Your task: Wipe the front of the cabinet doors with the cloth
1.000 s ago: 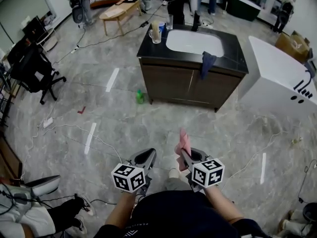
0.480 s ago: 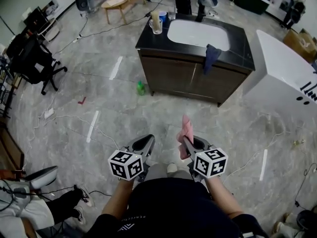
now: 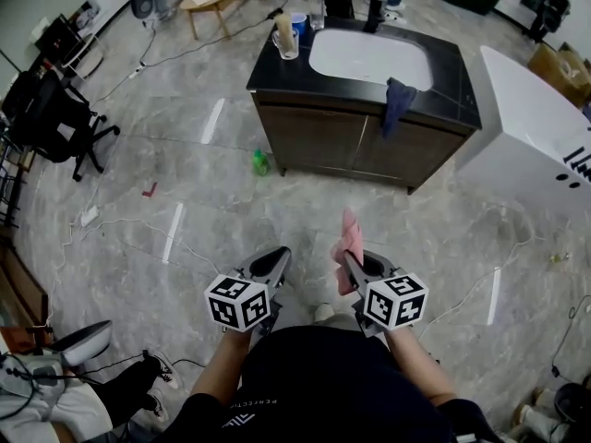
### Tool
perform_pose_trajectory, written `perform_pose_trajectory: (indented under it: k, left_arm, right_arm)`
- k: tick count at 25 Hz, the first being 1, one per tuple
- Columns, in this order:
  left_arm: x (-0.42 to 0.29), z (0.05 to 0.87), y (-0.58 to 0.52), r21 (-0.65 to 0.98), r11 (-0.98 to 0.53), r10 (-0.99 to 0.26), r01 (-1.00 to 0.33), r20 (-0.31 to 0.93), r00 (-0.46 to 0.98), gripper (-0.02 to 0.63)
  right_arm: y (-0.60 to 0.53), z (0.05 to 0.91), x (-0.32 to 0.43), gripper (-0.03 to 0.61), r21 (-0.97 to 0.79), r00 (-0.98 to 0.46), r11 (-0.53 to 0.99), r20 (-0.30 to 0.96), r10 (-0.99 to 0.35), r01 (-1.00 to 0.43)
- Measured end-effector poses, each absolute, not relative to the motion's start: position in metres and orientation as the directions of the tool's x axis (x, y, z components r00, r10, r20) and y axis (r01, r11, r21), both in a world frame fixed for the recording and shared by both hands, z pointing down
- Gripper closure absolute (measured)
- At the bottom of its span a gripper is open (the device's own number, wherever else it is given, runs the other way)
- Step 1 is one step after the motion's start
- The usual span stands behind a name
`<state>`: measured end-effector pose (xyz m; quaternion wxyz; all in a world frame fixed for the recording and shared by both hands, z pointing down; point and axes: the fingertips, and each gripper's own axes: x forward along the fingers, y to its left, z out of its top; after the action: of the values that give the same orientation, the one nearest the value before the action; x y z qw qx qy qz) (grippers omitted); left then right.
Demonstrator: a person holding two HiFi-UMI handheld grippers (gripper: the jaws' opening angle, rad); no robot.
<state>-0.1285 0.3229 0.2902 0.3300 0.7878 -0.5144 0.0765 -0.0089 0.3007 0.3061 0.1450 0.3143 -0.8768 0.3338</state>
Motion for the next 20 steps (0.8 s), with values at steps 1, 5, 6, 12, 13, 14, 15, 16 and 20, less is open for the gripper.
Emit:
perform_pose_trajectory:
  k: [1, 5, 6, 12, 13, 14, 15, 16, 20]
  left_arm:
    - [-0.130, 0.292, 0.317, 0.445, -0.259, -0.755, -0.857, 0.460, 0.467, 0.594]
    - [-0.138, 0.293, 0.288, 0.446, -0.299, -0.738, -0.844, 0.453, 0.501, 0.592]
    - [-0.142, 0.294, 0.281, 0.446, -0.307, -0.732, -0.841, 0.455, 0.508, 0.594]
    - [-0.179, 0.302, 0.244, 0.467, -0.321, -0.692, -0.824, 0.478, 0.541, 0.592]
    - [-0.185, 0.303, 0.237, 0.470, -0.325, -0.685, -0.821, 0.481, 0.547, 0.592]
    - [-0.190, 0.303, 0.231, 0.473, -0.328, -0.679, -0.817, 0.484, 0.553, 0.592]
    - [-0.195, 0.304, 0.225, 0.476, -0.333, -0.672, -0.814, 0.486, 0.559, 0.592]
    - [-0.200, 0.304, 0.219, 0.479, -0.337, -0.666, -0.811, 0.487, 0.564, 0.592]
    - [-0.218, 0.305, 0.194, 0.489, -0.351, -0.656, -0.798, 0.481, 0.583, 0.592]
  right_arm:
    - [0.296, 0.308, -0.010, 0.537, -0.492, -0.754, 0.573, 0.468, -0.460, -0.655]
    - [0.275, 0.317, -0.017, 0.537, -0.487, -0.726, 0.540, 0.488, -0.484, -0.687]
    - [0.269, 0.318, -0.020, 0.537, -0.488, -0.720, 0.530, 0.492, -0.489, -0.693]
    - [0.234, 0.318, -0.057, 0.537, -0.504, -0.699, 0.485, 0.503, -0.507, -0.715]
    - [0.228, 0.317, -0.063, 0.537, -0.502, -0.696, 0.482, 0.505, -0.510, -0.718]
    - [0.223, 0.317, -0.069, 0.537, -0.500, -0.693, 0.480, 0.508, -0.512, -0.721]
    - [0.218, 0.316, -0.075, 0.537, -0.499, -0.690, 0.476, 0.511, -0.513, -0.724]
    - [0.213, 0.316, -0.080, 0.537, -0.498, -0.686, 0.472, 0.514, -0.515, -0.728]
    - [0.193, 0.318, -0.098, 0.537, -0.498, -0.668, 0.446, 0.535, -0.517, -0.744]
